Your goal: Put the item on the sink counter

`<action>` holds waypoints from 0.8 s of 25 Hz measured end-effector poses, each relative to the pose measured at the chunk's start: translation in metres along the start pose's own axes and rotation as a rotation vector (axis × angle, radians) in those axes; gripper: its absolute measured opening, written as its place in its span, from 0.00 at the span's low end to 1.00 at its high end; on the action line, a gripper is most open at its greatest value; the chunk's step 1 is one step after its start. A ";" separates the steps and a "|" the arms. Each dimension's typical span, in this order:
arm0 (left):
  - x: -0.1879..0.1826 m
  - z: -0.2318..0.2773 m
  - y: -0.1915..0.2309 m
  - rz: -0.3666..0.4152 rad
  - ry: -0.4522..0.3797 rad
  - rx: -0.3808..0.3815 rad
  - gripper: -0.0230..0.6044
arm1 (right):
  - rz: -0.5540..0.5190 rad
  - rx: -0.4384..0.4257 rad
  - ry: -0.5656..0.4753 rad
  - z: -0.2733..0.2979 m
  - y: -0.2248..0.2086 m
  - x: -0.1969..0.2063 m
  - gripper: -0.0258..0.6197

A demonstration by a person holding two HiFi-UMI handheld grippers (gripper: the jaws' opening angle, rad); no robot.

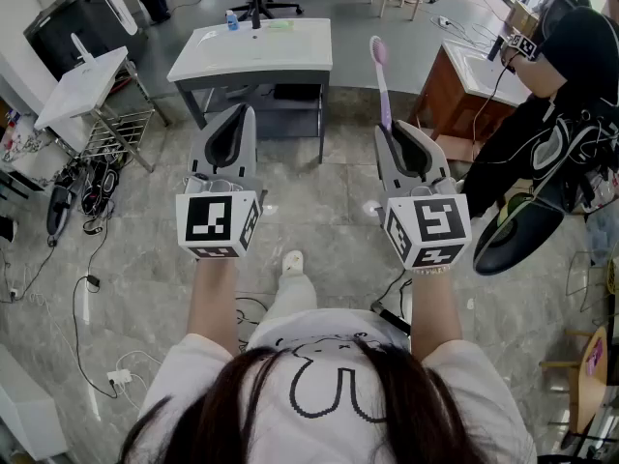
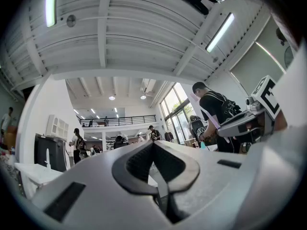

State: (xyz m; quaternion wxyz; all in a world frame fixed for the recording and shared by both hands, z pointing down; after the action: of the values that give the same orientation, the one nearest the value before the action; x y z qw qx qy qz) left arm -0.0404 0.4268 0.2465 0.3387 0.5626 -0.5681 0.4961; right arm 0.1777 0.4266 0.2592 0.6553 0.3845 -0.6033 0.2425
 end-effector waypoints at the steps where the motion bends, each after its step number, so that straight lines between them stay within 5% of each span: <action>1: 0.003 0.005 0.001 -0.002 0.001 0.005 0.05 | 0.001 0.002 0.003 0.004 -0.003 0.002 0.15; 20: 0.068 0.195 0.082 -0.074 -0.020 0.063 0.05 | 0.018 0.058 0.038 0.189 -0.080 0.019 0.15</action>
State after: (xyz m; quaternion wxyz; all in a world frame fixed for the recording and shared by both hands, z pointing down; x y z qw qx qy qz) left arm -0.0960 0.2117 0.2416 0.3331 0.5984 -0.5345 0.4952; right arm 0.1292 0.2267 0.2565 0.6530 0.3934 -0.5869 0.2728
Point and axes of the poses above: the fingertips, and each gripper's own axes: z forward along the fingers, y to its left, x out of its underside, the point moved 4 cm from there along -z, backward along the fingers, and after that the axes turned 9 degrees about -x, right-handed, at the moved point
